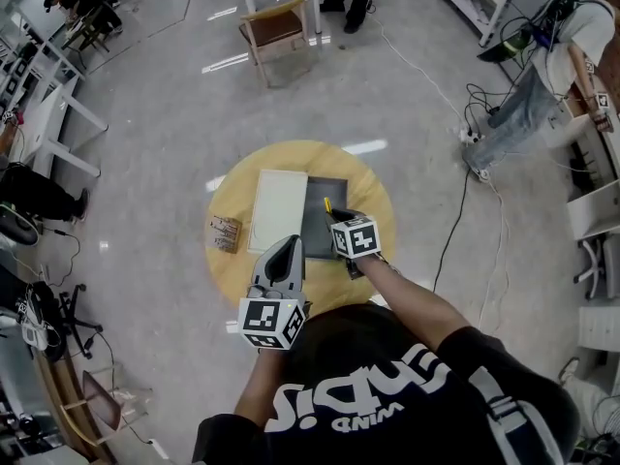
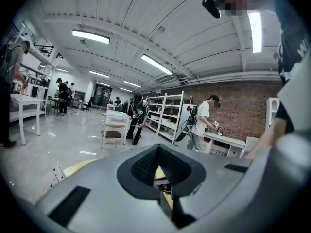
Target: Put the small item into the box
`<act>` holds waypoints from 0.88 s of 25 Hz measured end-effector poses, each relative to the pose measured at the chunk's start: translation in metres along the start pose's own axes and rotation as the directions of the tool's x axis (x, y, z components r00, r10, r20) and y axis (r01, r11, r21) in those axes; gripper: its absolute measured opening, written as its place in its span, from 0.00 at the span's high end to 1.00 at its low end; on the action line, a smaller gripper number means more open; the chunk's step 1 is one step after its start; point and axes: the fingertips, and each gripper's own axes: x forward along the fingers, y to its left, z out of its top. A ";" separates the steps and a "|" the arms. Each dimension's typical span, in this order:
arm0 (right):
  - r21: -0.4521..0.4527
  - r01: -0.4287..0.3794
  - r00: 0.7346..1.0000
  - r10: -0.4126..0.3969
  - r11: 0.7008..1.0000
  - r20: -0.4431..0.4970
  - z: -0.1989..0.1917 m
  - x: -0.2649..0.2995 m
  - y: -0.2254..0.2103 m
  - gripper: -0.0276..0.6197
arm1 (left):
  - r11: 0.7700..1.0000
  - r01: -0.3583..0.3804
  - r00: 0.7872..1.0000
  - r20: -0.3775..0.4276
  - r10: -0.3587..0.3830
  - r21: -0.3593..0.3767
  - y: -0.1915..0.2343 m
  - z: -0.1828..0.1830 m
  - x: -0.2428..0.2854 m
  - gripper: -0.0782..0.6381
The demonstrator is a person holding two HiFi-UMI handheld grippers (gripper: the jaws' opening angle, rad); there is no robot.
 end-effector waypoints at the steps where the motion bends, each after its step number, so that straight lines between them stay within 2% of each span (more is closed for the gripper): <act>1: -0.007 0.004 1.000 -0.004 1.000 -0.010 -0.002 0.003 0.000 0.88 | 1.000 -0.002 1.000 0.000 0.002 -0.001 0.001 0.000 0.000 0.88; 12: -0.057 0.036 0.994 -0.042 0.998 -0.102 -0.014 0.020 -0.002 0.88 | 1.000 -0.015 1.000 0.004 0.015 -0.011 0.008 0.005 0.004 0.88; 18: -0.145 0.022 0.990 -0.042 0.989 -0.138 -0.017 0.031 0.004 0.88 | 1.000 -0.023 1.000 0.007 0.023 -0.017 0.012 0.004 0.003 0.88; 22: -0.164 0.030 0.985 -0.057 0.986 -0.163 -0.014 0.038 0.003 0.88 | 0.999 -0.028 1.000 0.005 0.028 -0.020 0.016 0.005 0.004 0.88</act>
